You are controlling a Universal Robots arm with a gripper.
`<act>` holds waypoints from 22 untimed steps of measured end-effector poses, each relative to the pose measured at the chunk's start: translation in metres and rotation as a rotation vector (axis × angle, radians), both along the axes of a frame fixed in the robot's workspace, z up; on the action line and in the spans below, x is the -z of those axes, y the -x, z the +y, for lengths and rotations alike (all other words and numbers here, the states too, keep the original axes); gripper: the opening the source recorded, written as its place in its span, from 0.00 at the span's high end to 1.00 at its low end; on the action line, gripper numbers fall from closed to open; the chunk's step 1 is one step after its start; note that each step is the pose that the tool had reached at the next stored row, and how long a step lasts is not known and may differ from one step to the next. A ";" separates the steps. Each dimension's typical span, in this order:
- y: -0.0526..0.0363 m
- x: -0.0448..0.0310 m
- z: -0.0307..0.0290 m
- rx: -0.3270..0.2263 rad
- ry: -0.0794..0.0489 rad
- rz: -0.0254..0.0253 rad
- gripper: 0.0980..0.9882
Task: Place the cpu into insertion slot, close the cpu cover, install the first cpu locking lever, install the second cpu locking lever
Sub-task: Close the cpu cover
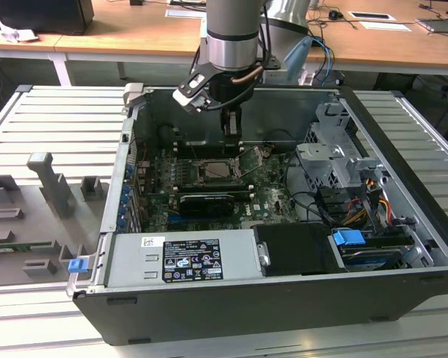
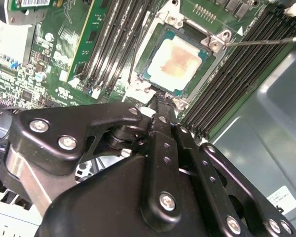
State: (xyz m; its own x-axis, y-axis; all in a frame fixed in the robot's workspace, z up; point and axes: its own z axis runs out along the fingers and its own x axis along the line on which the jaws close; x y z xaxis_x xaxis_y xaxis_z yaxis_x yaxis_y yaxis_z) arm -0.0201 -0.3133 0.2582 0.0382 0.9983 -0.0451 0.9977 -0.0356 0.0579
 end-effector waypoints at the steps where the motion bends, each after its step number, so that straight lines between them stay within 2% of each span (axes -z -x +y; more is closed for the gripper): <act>1: -0.0024 0.0000 0.0000 0.000 0.000 0.0016 0.99; 7: -0.0063 0.0000 0.0000 0.000 0.002 0.0041 0.99; 14: -0.0143 0.0000 0.0000 0.000 0.004 0.0100 0.99; 22: -0.0187 0.0000 0.0000 0.000 0.004 0.0131 0.99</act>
